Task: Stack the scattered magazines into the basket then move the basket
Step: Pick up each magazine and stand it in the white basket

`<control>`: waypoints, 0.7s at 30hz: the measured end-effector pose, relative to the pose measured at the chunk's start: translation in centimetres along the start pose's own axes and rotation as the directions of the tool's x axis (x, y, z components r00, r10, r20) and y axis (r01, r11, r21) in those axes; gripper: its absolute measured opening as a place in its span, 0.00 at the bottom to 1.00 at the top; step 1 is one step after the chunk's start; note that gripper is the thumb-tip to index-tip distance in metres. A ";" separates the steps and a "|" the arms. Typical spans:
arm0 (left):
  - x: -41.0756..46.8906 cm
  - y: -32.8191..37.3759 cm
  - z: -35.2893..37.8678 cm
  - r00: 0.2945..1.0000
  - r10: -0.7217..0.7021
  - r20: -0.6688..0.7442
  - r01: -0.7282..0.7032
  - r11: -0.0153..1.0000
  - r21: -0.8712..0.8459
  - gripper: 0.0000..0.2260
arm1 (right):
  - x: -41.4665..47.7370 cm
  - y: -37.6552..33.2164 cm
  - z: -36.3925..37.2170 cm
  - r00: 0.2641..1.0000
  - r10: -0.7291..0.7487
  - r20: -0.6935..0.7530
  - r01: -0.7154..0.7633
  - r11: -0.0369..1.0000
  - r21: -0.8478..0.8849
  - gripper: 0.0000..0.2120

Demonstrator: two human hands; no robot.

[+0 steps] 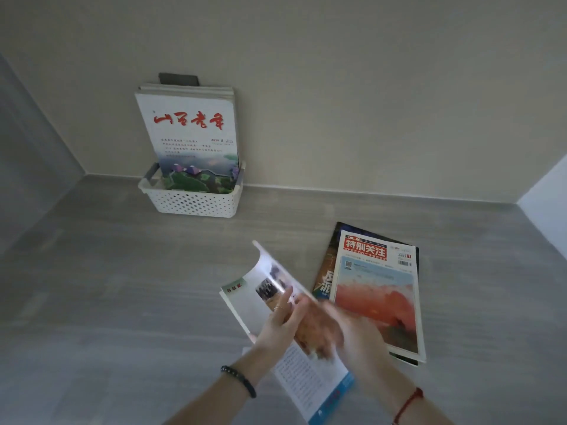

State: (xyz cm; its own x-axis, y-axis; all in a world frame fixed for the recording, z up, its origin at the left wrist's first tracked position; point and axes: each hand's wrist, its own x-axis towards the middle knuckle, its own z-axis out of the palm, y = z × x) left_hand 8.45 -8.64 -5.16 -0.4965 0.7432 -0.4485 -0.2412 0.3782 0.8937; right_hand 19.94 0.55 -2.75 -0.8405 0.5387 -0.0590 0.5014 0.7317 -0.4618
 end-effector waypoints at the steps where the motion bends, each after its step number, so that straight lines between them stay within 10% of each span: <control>1: -0.1 0.4 0.1 1.000 -0.015 -0.026 0.015 1.000 -0.021 0.23 | -0.5 -0.8 0.1 0.997 -0.062 0.036 0.062 0.998 0.005 0.20; 6: 0.1 1.1 -0.9 0.931 -0.093 -0.352 0.035 0.985 -0.167 0.06 | -1.6 -3.2 0.5 0.963 -0.205 0.173 0.130 0.920 0.371 0.26; 17: -3.8 9.4 -9.4 0.941 0.322 -0.099 -0.335 0.867 -0.368 0.08 | 6.2 -3.7 -3.9 0.963 0.261 0.064 -0.192 0.501 0.844 0.37; 21: -2.9 11.1 -13.8 0.913 0.321 -0.250 -0.386 0.879 -0.280 0.05 | 9.2 -4.7 -5.1 0.959 0.273 -0.068 -0.106 0.574 0.812 0.08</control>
State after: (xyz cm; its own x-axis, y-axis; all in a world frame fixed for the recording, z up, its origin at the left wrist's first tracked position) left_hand -4.28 -14.21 6.16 -0.7394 0.6624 -0.1202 -0.2537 -0.1087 0.9612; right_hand 10.85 4.20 3.38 -0.6554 0.7453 -0.1227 0.2099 0.0237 -0.9774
